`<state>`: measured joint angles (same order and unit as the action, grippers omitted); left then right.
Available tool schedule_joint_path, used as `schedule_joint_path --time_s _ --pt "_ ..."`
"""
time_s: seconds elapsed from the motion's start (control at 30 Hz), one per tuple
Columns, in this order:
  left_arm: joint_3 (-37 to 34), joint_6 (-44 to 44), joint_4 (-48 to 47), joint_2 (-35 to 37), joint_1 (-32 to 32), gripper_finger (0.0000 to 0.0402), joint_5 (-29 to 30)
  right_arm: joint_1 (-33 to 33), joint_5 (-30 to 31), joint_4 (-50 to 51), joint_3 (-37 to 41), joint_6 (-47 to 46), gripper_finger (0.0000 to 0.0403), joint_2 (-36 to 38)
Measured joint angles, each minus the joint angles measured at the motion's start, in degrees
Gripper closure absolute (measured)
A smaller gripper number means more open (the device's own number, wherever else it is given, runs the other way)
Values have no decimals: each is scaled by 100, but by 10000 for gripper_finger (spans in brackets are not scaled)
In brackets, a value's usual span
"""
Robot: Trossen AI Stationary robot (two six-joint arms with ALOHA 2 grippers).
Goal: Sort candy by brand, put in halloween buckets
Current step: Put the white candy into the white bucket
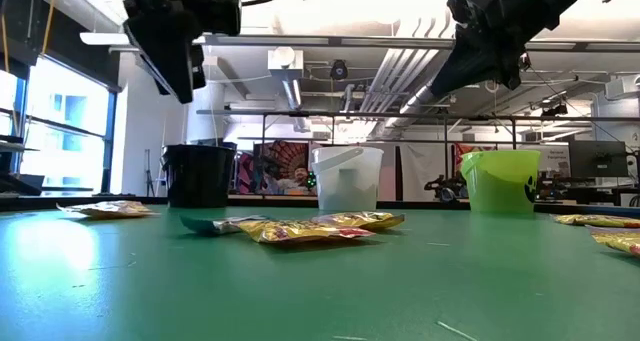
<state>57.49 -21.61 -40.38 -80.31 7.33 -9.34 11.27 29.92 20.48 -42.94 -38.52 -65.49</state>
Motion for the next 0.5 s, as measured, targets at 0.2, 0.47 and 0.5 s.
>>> schedule_joint_path --time_s 0.2,0.47,0.5 --pt "0 -569 2 0 -21 356 26 2 -497 -249 -2 242 403 -9" --pt "-87 -1897 28 -56 459 249 189 -9 -396 -202 -2 358 403 -15" --pt "-89 -2127 61 -90 559 237 282 -33 -398 -193 -2 426 402 -15"
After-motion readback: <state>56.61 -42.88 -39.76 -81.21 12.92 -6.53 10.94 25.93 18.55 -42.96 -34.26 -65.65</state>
